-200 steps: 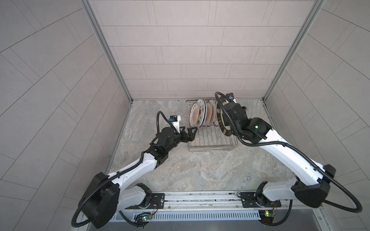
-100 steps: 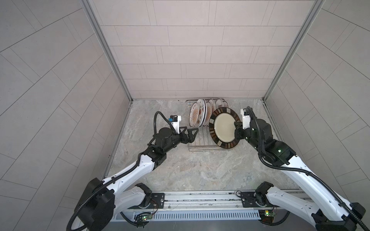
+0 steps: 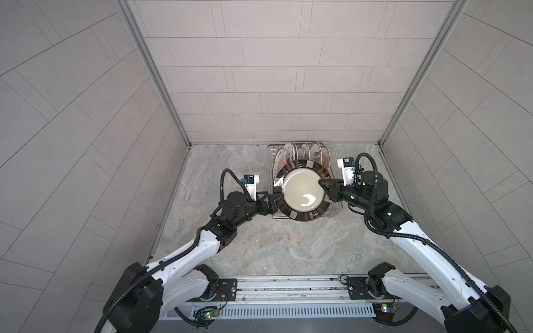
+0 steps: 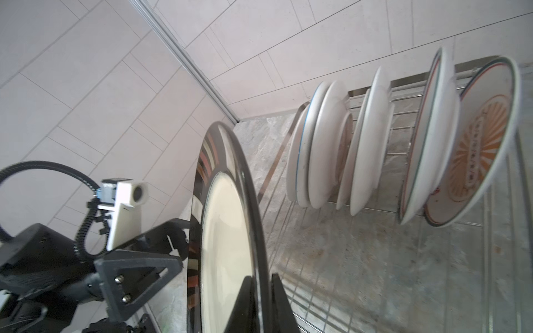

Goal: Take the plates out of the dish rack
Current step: 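Lift the dark-rimmed plate out of the rack toward the left gripper, then grasp the plate rim with left gripper while right gripper holds it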

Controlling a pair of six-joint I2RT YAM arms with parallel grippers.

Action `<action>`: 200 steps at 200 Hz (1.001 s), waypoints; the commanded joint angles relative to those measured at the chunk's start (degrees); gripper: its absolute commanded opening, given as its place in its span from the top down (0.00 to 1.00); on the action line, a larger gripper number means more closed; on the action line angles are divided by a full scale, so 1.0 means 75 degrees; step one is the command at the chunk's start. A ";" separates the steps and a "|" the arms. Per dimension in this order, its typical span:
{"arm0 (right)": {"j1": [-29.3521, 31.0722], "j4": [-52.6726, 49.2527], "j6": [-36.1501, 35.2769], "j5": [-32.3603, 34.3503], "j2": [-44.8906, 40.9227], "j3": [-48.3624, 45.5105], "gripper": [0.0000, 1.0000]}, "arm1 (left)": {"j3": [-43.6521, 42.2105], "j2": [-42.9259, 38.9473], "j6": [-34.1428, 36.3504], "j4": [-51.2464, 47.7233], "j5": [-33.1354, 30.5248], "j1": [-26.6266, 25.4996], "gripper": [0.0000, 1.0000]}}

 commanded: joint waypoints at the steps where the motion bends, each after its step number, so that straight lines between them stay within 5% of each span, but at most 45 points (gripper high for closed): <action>1: -0.0022 0.1734 0.0671 -0.0878 -0.0194 0.0098 1.00 | -0.0214 0.0027 -0.0938 0.1158 0.0413 -0.0036 0.06; 86: -0.0056 0.2069 0.0828 -0.1004 0.0210 -0.0012 1.00 | -0.0573 -0.0088 -0.1847 0.1611 0.0216 -0.0113 0.66; 166: -0.0083 0.2159 0.0577 -0.1298 0.1038 -0.0182 1.00 | -0.0622 0.0601 -0.2359 0.2743 0.0757 -0.0157 0.89; 200: -0.0069 0.1321 0.0182 -0.1485 0.1242 0.0181 0.91 | -0.0530 0.0550 -0.2282 0.2682 0.0708 -0.0146 0.96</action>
